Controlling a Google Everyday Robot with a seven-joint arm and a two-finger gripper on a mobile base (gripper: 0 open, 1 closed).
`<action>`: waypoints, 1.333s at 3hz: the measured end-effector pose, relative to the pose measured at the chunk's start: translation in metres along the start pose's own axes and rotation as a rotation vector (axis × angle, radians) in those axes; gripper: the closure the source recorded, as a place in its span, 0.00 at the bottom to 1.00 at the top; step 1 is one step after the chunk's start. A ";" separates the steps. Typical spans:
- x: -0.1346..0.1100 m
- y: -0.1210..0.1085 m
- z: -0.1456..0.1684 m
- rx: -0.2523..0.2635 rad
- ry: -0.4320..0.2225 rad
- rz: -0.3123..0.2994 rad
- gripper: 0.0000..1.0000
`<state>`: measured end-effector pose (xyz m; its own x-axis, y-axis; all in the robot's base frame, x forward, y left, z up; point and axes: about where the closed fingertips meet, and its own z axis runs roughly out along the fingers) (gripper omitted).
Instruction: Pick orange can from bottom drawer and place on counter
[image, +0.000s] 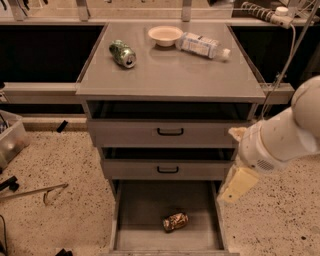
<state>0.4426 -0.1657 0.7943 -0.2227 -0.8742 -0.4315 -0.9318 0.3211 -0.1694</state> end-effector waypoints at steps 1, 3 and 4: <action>0.019 0.023 0.078 -0.032 -0.005 0.011 0.00; 0.057 0.032 0.225 -0.020 0.019 0.059 0.00; 0.046 0.015 0.227 0.043 -0.027 0.059 0.00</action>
Offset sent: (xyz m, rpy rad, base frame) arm 0.0802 0.0451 -0.2632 -0.0024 -0.1585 -0.1610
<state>0.4836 -0.1180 0.5704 -0.2688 -0.8432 -0.4655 -0.9040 0.3877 -0.1803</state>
